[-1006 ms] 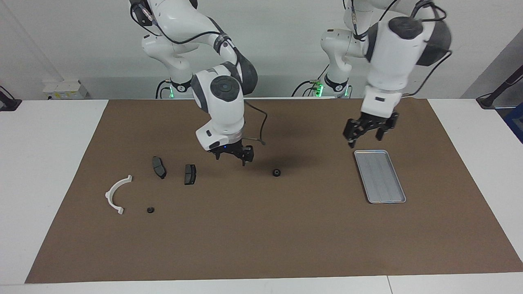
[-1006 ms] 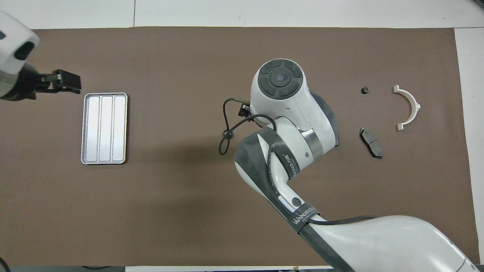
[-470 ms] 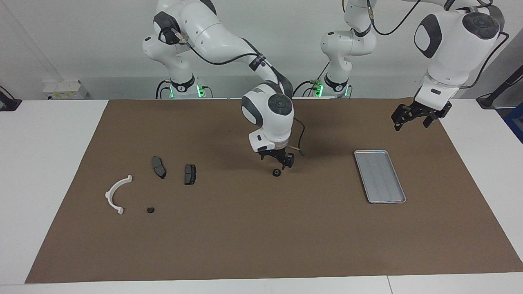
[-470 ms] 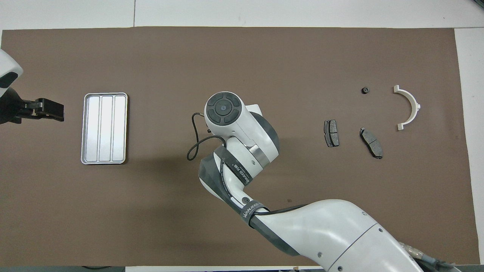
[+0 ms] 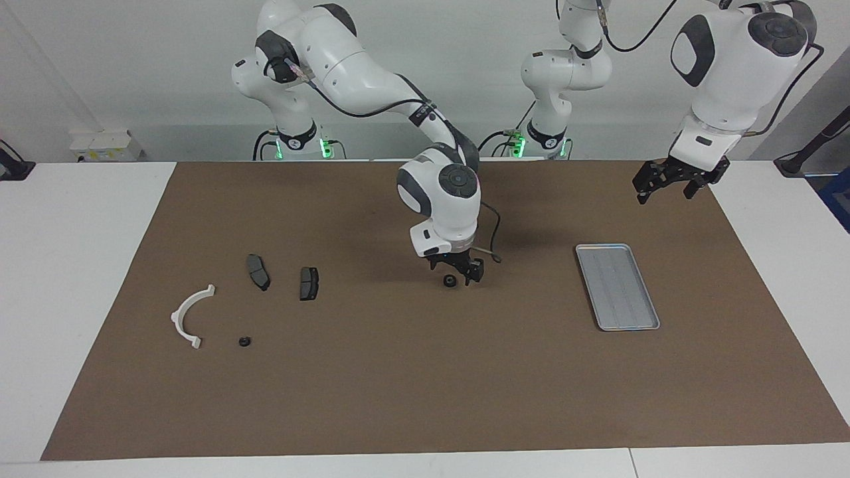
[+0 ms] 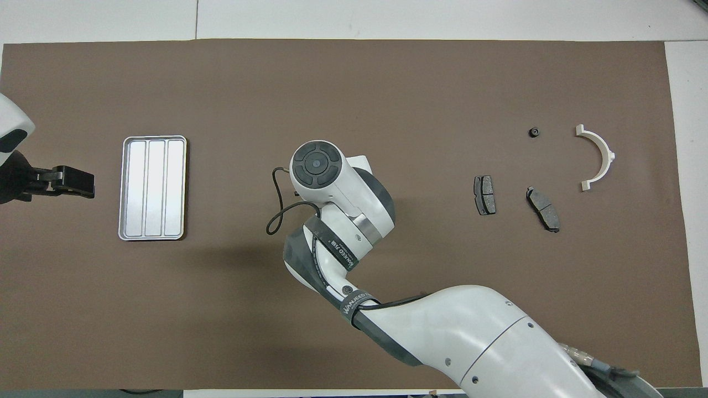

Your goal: Place bearing gear from tray to pile

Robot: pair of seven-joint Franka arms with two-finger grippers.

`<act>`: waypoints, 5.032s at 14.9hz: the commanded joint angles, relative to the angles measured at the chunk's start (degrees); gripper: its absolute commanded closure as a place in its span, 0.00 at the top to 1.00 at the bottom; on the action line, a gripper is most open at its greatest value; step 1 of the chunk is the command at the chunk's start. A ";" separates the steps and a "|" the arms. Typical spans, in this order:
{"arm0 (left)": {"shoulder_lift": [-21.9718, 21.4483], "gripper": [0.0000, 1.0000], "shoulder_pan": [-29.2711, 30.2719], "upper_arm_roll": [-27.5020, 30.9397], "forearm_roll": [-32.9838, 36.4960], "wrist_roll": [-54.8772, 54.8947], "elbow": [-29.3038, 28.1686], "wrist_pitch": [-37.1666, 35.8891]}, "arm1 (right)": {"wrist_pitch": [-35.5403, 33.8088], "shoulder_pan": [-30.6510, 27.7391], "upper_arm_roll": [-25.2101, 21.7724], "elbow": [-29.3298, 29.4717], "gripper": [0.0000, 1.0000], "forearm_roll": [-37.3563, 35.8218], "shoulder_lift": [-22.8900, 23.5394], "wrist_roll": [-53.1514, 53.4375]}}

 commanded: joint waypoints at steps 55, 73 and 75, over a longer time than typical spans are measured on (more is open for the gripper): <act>-0.83 1.00 -0.35 -0.05 -4.25 0.00 3.32 -8.50 | 8.28 -33.90 -0.16 -10.04 1.00 -3.77 -6.95 -65.92; -0.83 1.00 -0.35 -0.05 -4.25 0.00 3.32 -8.50 | -39.60 -34.34 -0.42 -10.49 1.00 5.62 -46.67 -65.92; -0.83 1.00 -0.35 -0.05 -4.25 0.00 3.32 -8.50 | -41.46 -34.60 -0.42 -10.48 1.00 6.16 -47.47 -65.92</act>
